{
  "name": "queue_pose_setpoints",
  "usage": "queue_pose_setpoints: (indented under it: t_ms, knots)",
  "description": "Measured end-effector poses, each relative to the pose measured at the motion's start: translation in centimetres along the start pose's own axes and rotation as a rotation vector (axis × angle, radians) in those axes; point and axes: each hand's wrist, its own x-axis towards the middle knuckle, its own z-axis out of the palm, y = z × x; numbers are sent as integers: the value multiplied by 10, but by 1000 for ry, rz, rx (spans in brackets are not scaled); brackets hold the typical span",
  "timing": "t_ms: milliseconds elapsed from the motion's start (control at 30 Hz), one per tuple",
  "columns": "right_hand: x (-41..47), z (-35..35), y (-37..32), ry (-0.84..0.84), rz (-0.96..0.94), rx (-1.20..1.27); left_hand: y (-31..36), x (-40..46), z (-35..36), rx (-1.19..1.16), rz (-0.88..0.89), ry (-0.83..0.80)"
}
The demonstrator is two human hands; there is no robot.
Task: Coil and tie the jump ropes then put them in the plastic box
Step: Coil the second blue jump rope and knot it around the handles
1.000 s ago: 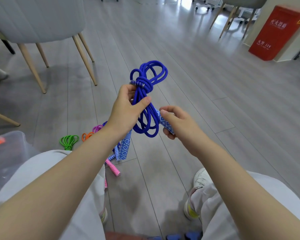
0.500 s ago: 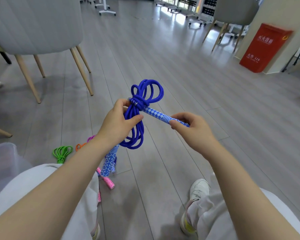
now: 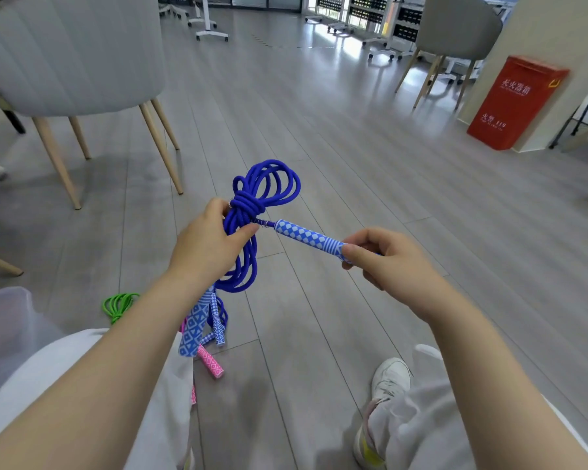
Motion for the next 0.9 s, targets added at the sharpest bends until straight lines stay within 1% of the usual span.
queue_pose_setpoints:
  t_ms: [67, 133, 233, 300, 400, 467, 500, 567, 700, 833, 900]
  knots:
    - [-1, 6, -2, 21, 24, 95, 0, 0, 1, -35, -53, -12]
    - [-4, 17, -5, 24, 42, 206, 1, 0, 2, -57, -74, 13]
    - [-11, 34, -9, -14, 47, 355, 3, -2, 0, -29, -40, 131]
    - [-12, 40, -10, -102, 84, 542, 4, -4, -2, -30, 4, 180]
    - [-12, 44, -12, -318, 206, 837, 5, -4, -3, -54, 18, 183]
    - [-13, 46, -13, -445, 227, 953, 7, -3, -3, -149, -4, 172]
    - [-13, 47, -12, -482, 213, 981, 8, -3, -3, -207, -14, 158]
    - [-12, 48, -10, -495, 176, 940, 9, -3, 0, -301, -18, 126]
    - [-11, 51, -8, -428, 148, 735, 12, -6, 8, -428, -59, 51]
    - [-10, 59, -6, -374, 166, 652, 15, -10, 15, -325, -69, -59]
    - [-8, 62, -4, -343, 173, 600, 15, -11, 18, -325, -69, -111]
